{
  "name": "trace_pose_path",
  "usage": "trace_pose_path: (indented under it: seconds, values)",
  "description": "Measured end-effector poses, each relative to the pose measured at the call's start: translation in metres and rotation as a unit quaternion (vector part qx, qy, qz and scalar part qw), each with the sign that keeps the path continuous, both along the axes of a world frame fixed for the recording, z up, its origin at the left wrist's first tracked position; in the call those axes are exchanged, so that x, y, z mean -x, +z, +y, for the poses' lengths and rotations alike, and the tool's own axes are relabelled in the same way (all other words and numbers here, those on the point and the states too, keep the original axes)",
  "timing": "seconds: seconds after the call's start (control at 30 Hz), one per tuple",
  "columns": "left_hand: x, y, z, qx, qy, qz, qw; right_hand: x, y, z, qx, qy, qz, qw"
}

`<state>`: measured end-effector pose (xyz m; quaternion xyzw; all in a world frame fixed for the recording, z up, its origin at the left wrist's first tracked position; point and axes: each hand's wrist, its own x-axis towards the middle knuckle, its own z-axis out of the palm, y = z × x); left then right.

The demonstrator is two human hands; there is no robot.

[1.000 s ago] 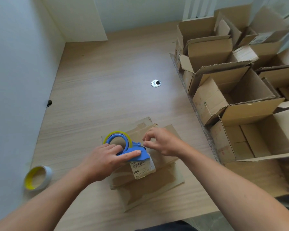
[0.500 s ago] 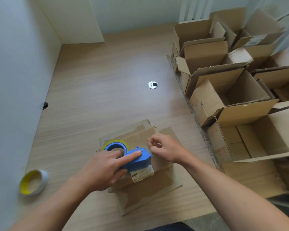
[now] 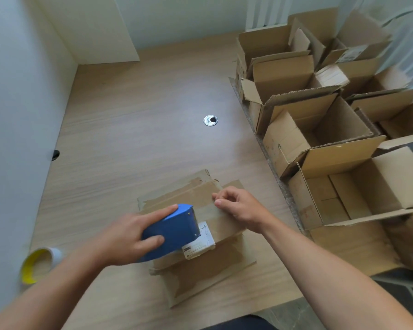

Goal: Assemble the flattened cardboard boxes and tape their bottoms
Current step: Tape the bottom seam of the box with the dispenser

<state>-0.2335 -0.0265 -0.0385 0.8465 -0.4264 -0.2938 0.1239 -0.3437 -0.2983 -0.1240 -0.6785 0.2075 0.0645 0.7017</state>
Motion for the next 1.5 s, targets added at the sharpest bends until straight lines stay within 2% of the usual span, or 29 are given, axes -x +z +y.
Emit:
trace_pose_path:
  seconds: [0.1, 0.23, 0.3, 0.4, 0.43, 0.53, 0.77, 0.87, 1.0, 1.07, 1.17, 1.2, 1.23, 1.3, 1.33, 1.4, 1.5]
  values:
    - [-0.002, 0.004, -0.013, -0.03, 0.027, 0.056, 0.998, -0.001, -0.006, 0.001, -0.042, -0.054, 0.013, 0.998]
    - [-0.005, 0.004, -0.016, -0.065, 0.042, 0.073, 0.994, 0.0, -0.013, -0.013, -0.139, -0.152, 0.015, 0.978]
    - [-0.007, 0.003, -0.017, -0.078, 0.056, 0.074, 0.993, -0.002, -0.01, -0.017, -0.099, -0.147, 0.014, 0.984]
    - [-0.006, 0.001, -0.026, -0.104, 0.071, 0.071, 0.99, -0.008, -0.012, -0.019, 0.036, -0.141, 0.058, 0.988]
    - [-0.006, 0.001, -0.029, -0.111, 0.076, 0.071, 0.988, -0.009, -0.013, -0.021, 0.053, -0.139, 0.075, 0.986]
    - [-0.007, 0.003, -0.033, -0.123, 0.09, 0.078, 0.985, -0.011, -0.015, -0.029, 0.013, -0.13, 0.108, 0.986]
    - [-0.009, 0.005, -0.037, -0.144, 0.095, 0.083, 0.981, -0.009, -0.02, -0.039, 0.009, -0.084, 0.168, 0.982]
    - [-0.01, 0.004, -0.04, -0.15, 0.099, 0.083, 0.98, -0.009, -0.025, -0.039, 0.003, -0.098, 0.186, 0.978]
    - [-0.011, 0.002, -0.042, -0.154, 0.102, 0.084, 0.979, -0.014, -0.032, -0.031, -0.083, -0.139, 0.216, 0.963]
    - [-0.012, 0.002, -0.043, -0.153, 0.106, 0.089, 0.979, -0.015, -0.036, -0.023, -0.081, -0.136, 0.234, 0.959]
    - [-0.012, 0.002, -0.044, -0.153, 0.109, 0.086, 0.979, -0.013, -0.034, -0.018, -0.053, -0.145, 0.234, 0.96]
    - [-0.012, 0.001, -0.045, -0.153, 0.108, 0.085, 0.979, -0.012, -0.033, -0.019, -0.018, -0.144, 0.23, 0.962]
    - [-0.012, 0.001, -0.045, -0.153, 0.106, 0.084, 0.979, -0.011, -0.031, -0.02, 0.063, -0.13, 0.222, 0.964]
    - [-0.012, 0.001, -0.045, -0.152, 0.104, 0.078, 0.98, -0.01, -0.024, -0.017, 0.259, -0.098, 0.183, 0.943]
    - [-0.013, 0.0, -0.045, -0.151, 0.106, 0.076, 0.98, -0.011, -0.019, -0.01, 0.311, -0.084, 0.155, 0.934]
    - [-0.013, -0.001, -0.045, -0.148, 0.11, 0.076, 0.98, -0.01, -0.011, 0.005, 0.334, -0.06, 0.142, 0.93]
    - [-0.013, -0.002, -0.044, -0.145, 0.112, 0.065, 0.981, -0.005, -0.012, 0.02, 0.331, -0.059, 0.184, 0.924]
